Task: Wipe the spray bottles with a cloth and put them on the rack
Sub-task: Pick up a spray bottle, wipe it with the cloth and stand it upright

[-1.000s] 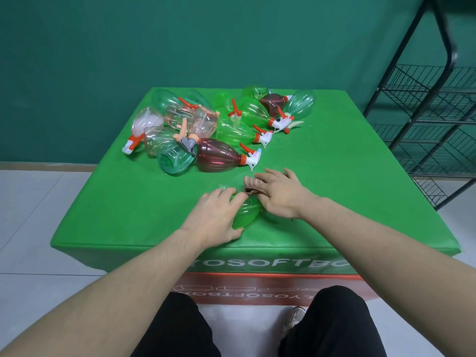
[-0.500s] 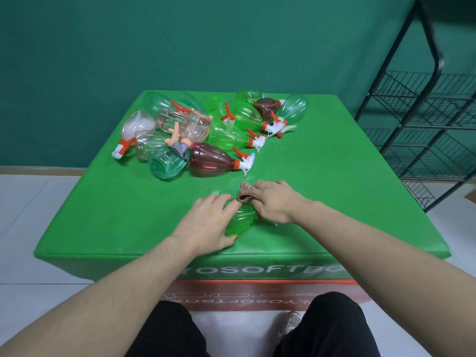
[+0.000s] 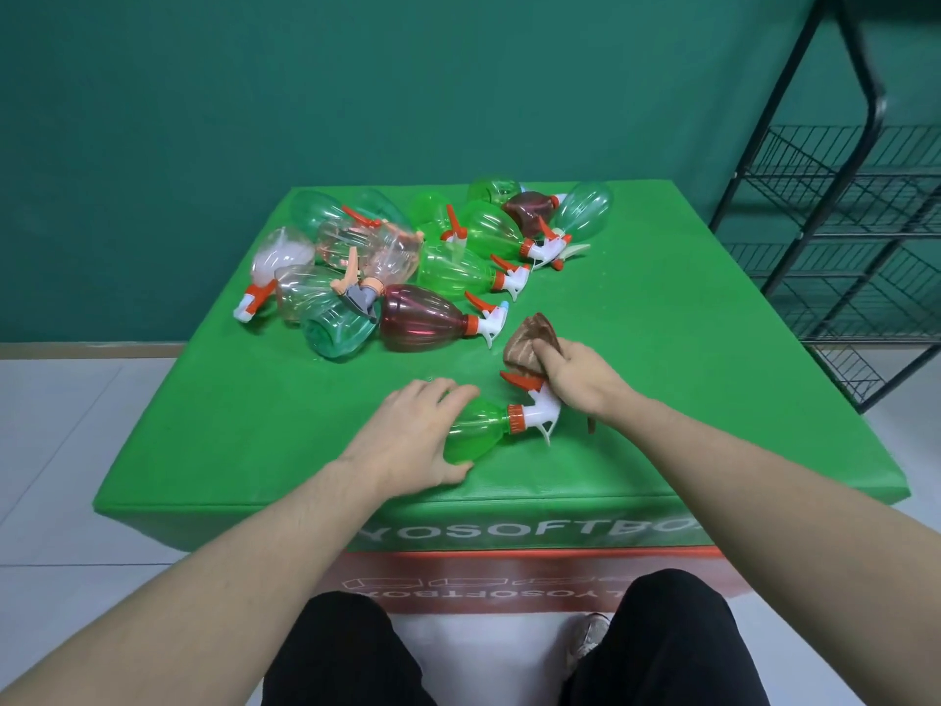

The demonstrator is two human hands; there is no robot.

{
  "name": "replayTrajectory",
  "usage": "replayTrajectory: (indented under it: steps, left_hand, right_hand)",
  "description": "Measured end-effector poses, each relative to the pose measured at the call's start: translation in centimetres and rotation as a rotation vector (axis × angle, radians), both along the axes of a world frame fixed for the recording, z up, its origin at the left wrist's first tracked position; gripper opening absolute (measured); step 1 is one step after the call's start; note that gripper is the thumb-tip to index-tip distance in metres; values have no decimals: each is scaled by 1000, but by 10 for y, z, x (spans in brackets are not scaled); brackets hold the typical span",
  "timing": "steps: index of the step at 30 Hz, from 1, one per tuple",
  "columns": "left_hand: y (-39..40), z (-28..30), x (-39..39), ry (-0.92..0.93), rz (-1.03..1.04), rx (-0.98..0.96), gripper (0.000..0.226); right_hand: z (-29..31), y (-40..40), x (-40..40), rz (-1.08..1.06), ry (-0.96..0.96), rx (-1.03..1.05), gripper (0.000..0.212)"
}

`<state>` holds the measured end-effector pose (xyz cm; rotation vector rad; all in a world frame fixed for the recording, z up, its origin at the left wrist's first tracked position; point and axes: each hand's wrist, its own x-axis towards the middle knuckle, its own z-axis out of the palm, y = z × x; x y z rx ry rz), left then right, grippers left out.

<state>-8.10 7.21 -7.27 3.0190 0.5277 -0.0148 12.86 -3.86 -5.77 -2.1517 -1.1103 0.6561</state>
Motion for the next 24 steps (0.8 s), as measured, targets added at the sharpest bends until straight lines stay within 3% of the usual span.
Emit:
replayTrajectory:
  steps: [4, 9, 12, 17, 21, 24]
  left_hand:
    - [2, 5, -5, -15, 72, -92, 101]
    - [-3, 16, -4, 31, 141, -200, 100]
    - [-8, 21, -2, -19, 220, -274, 102]
    - [-25, 20, 2, -164, 383, -408, 116]
    - [-47, 20, 7, -237, 471, -487, 102]
    - [-63, 21, 10, -245, 508, -415, 97]
  right_hand:
    - [5, -10, -1, -254, 137, 144, 42]
    - [12, -28, 0, -510, 340, 148, 42]
    - [5, -39, -3, -563, 495, 171, 47]
    - [12, -51, -37, -621, 750, 285, 32]
    - [16, -45, -62, -665, 942, 395, 27]
    - [28, -39, -79, -681, 1104, 531, 27]
